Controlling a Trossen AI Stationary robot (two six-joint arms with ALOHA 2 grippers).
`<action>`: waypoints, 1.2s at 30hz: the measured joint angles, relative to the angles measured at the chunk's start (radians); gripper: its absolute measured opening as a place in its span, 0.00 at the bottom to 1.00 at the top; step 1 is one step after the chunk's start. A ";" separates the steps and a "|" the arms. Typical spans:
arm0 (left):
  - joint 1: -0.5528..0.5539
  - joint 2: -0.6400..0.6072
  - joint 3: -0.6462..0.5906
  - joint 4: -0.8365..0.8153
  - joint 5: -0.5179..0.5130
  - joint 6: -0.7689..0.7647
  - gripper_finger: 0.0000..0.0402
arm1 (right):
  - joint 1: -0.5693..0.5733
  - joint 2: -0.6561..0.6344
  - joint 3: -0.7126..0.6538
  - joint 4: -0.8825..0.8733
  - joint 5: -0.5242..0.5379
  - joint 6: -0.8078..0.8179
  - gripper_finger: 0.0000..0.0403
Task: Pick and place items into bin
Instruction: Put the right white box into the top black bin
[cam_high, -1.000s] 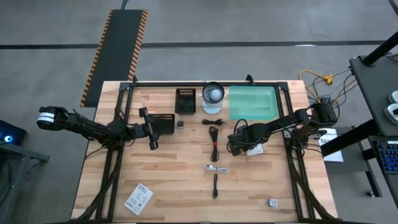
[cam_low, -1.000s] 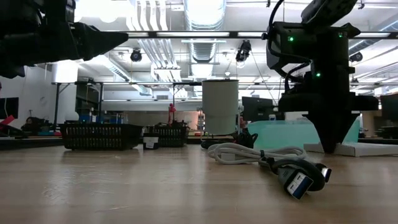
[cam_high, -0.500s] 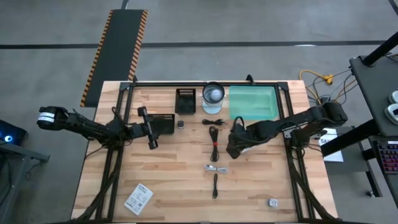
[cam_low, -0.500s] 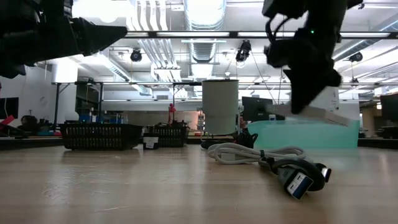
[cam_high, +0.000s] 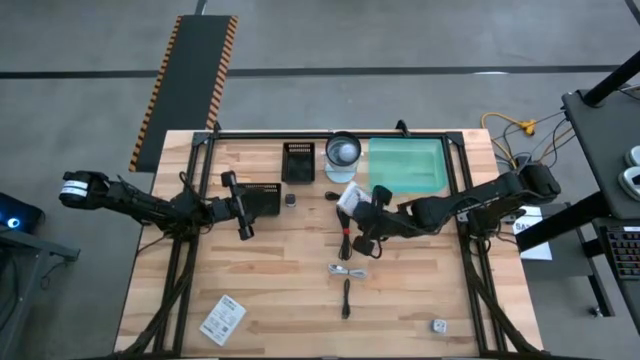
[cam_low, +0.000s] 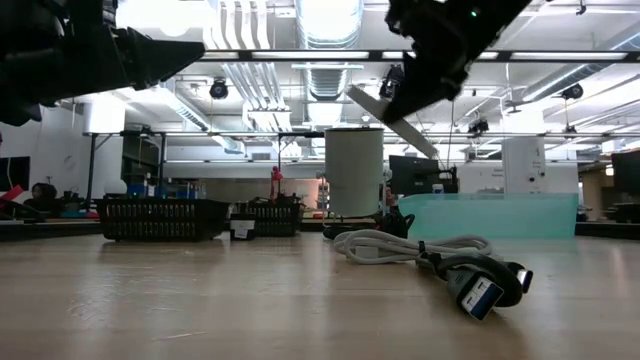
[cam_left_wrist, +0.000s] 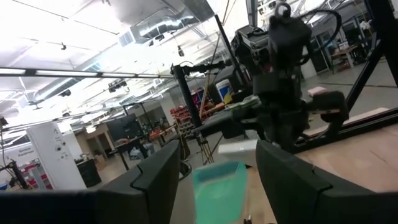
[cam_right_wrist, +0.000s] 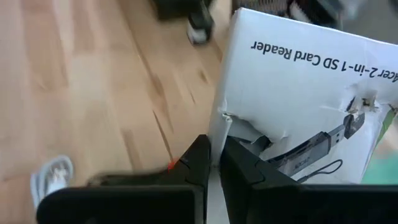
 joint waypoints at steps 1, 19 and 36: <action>0.000 0.000 0.000 -0.006 0.000 -0.015 0.48 | 0.000 0.000 0.000 0.028 0.000 -0.033 0.03; -0.001 -0.008 -0.010 -0.069 -0.056 -0.214 0.48 | -0.102 0.000 0.000 0.290 -0.055 -0.515 0.03; 0.000 -0.005 -0.007 -0.069 -0.115 -0.206 0.48 | -0.265 0.000 0.000 0.617 -0.551 -0.575 0.03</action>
